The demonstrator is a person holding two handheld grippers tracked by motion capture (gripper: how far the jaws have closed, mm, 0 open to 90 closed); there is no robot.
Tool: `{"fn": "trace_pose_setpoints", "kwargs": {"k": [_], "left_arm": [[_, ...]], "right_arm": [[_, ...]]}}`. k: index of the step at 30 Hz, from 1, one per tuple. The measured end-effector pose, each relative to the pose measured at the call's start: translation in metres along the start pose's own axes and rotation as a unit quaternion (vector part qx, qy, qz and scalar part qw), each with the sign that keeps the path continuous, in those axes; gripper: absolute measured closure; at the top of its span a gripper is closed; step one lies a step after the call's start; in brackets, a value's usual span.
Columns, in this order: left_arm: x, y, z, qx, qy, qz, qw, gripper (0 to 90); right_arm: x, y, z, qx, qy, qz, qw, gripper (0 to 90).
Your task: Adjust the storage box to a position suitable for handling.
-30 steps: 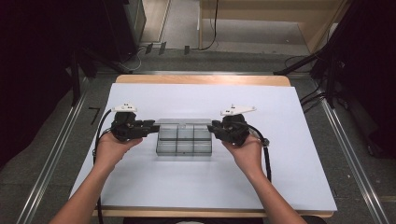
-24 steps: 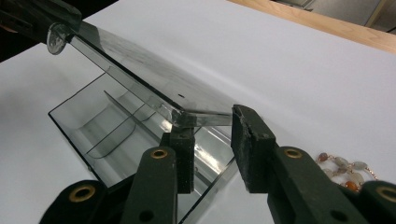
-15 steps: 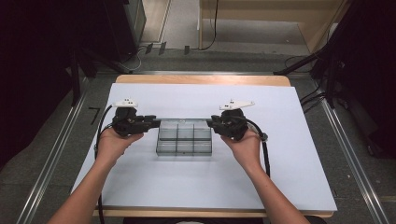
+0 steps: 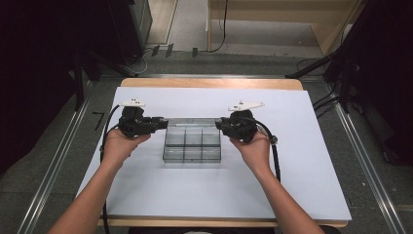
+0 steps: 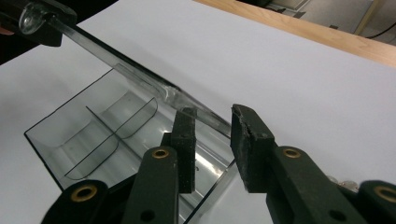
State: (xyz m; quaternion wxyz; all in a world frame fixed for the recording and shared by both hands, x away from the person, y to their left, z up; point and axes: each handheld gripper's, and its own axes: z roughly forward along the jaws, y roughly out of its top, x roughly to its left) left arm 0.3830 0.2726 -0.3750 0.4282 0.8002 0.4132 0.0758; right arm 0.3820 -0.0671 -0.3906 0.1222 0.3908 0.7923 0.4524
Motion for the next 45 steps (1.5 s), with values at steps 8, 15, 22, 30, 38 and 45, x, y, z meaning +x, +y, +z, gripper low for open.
{"fn": "trace_pose_setpoints", "kwargs": {"k": [8, 15, 22, 30, 38, 45], "left_arm": [[0.005, 0.005, 0.002, -0.006, 0.003, -0.008, 0.9999, 68.3], [0.008, 0.010, 0.007, 0.000, 0.007, -0.008, 0.9999, 68.3], [0.012, 0.011, 0.010, -0.004, 0.006, -0.014, 0.9999, 68.6], [0.016, 0.012, 0.014, -0.006, 0.007, -0.025, 0.9996, 69.3], [0.019, 0.017, 0.018, 0.005, 0.011, -0.031, 0.9994, 69.4], [0.021, 0.020, 0.023, 0.002, 0.010, -0.035, 0.9993, 68.3]], "right_arm": [[-0.004, 0.006, 0.005, -0.005, -0.006, 0.002, 1.0000, 72.6], [-0.008, 0.007, 0.010, -0.009, -0.004, 0.013, 0.9999, 72.8], [-0.012, 0.007, 0.014, -0.013, -0.003, 0.021, 0.9997, 72.9], [-0.014, 0.011, 0.019, -0.007, -0.007, 0.019, 0.9998, 72.4], [-0.016, 0.014, 0.026, -0.006, -0.005, 0.022, 0.9997, 70.2], [-0.019, 0.015, 0.031, -0.009, -0.002, 0.030, 0.9995, 69.6]]}}
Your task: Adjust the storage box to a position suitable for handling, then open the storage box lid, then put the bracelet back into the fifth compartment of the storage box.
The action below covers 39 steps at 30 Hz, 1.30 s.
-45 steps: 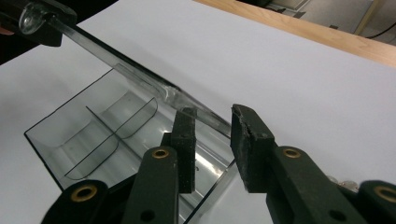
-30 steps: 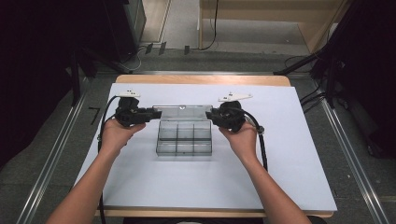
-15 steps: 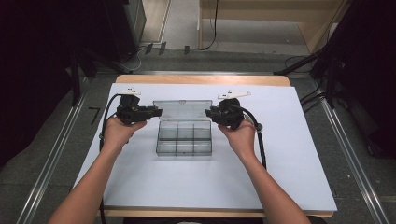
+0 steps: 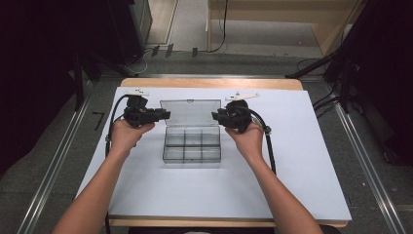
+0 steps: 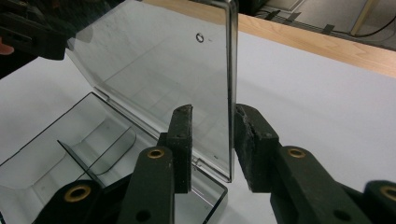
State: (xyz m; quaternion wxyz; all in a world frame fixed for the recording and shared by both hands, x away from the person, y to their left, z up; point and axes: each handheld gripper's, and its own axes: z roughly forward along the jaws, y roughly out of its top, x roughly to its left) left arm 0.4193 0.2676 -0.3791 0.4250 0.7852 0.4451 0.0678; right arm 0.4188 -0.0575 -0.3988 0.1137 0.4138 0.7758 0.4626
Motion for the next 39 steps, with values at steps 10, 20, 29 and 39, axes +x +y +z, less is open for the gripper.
{"fn": "trace_pose_setpoints", "kwargs": {"k": [10, 20, 29, 39], "left_arm": [[0.003, 0.003, 0.005, -0.004, 0.007, -0.008, 0.9999, 68.6], [0.005, 0.006, 0.008, 0.002, 0.009, -0.014, 0.9999, 68.0], [0.008, 0.009, 0.013, 0.006, 0.011, -0.024, 0.9996, 67.9], [0.012, 0.011, 0.015, 0.010, 0.009, -0.032, 0.9994, 67.7]], "right_arm": [[-0.002, 0.005, 0.007, 0.005, -0.006, 0.009, 0.9999, 69.0], [-0.003, 0.007, 0.012, 0.009, -0.010, 0.014, 0.9998, 68.0], [-0.006, 0.010, 0.018, 0.012, -0.008, 0.034, 0.9993, 66.6], [-0.009, 0.015, 0.022, 0.024, -0.006, 0.043, 0.9988, 65.7]]}}
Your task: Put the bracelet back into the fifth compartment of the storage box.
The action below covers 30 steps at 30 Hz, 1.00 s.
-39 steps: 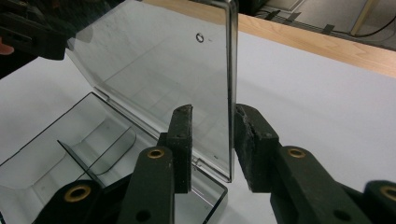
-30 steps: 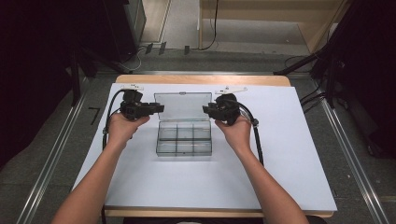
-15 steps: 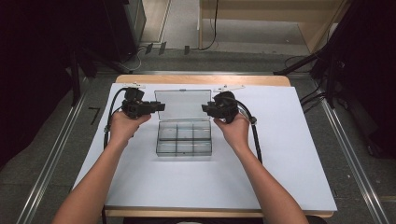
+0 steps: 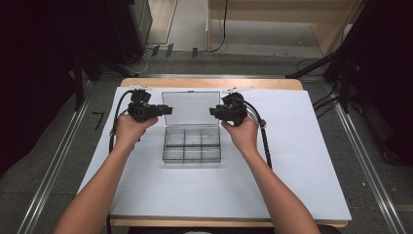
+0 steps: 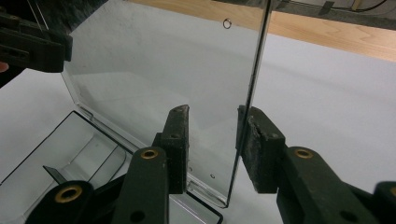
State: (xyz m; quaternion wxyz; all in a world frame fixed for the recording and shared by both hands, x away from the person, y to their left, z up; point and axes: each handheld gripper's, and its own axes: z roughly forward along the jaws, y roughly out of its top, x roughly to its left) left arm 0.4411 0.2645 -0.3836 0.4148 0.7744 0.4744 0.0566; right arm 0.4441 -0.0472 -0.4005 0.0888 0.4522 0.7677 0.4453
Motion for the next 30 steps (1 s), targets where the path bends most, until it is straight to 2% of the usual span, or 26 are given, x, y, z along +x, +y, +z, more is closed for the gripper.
{"fn": "trace_pose_setpoints", "kwargs": {"k": [19, 30], "left_arm": [[0.007, 0.002, 0.011, 0.003, -0.001, -0.021, 0.9998, 67.0], [0.008, 0.005, 0.019, 0.016, 0.015, -0.024, 0.9995, 65.8]], "right_arm": [[-0.004, 0.003, 0.011, 0.010, -0.006, 0.013, 0.9998, 62.7], [-0.007, 0.002, 0.019, 0.013, -0.011, 0.020, 0.9997, 60.6]]}}
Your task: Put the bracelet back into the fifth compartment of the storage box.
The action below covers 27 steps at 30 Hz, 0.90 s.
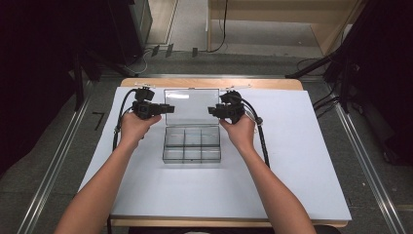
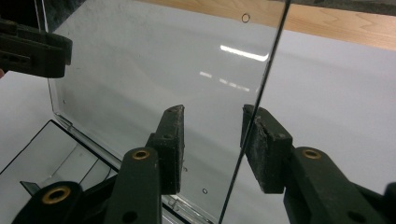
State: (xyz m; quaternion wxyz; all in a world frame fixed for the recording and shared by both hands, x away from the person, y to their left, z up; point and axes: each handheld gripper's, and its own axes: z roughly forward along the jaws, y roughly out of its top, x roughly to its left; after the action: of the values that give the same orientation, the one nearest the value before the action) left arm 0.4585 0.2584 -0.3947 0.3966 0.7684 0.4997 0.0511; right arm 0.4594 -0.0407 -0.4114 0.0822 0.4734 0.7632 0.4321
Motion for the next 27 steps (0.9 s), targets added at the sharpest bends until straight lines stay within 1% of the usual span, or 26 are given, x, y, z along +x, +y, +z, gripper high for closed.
{"fn": "trace_pose_setpoints", "kwargs": {"k": [7, 13, 15, 20, 26, 27], "left_arm": [[0.000, 0.002, 0.004, 0.008, 0.010, -0.002, 0.9999, 65.1], [0.002, 0.002, 0.007, 0.014, 0.008, -0.012, 0.9998, 62.5], [0.002, 0.002, 0.008, 0.014, 0.010, -0.010, 0.9998, 61.4], [0.003, 0.002, 0.011, 0.017, 0.010, -0.015, 0.9997, 60.3], [0.004, 0.002, 0.014, 0.022, 0.013, -0.016, 0.9996, 58.5], [0.004, 0.002, 0.015, 0.022, 0.014, -0.019, 0.9995, 58.1]], "right_arm": [[-0.001, 0.002, 0.004, 0.008, -0.004, 0.003, 1.0000, 58.0], [-0.001, 0.003, 0.008, 0.015, -0.004, 0.010, 0.9998, 56.6], [-0.002, 0.003, 0.009, 0.016, -0.003, 0.012, 0.9998, 56.0], [-0.002, 0.004, 0.012, 0.025, -0.005, 0.009, 0.9996, 53.8], [-0.002, 0.004, 0.015, 0.031, -0.005, 0.013, 0.9994, 51.1], [-0.002, 0.004, 0.016, 0.033, -0.006, 0.013, 0.9994, 50.5]]}}
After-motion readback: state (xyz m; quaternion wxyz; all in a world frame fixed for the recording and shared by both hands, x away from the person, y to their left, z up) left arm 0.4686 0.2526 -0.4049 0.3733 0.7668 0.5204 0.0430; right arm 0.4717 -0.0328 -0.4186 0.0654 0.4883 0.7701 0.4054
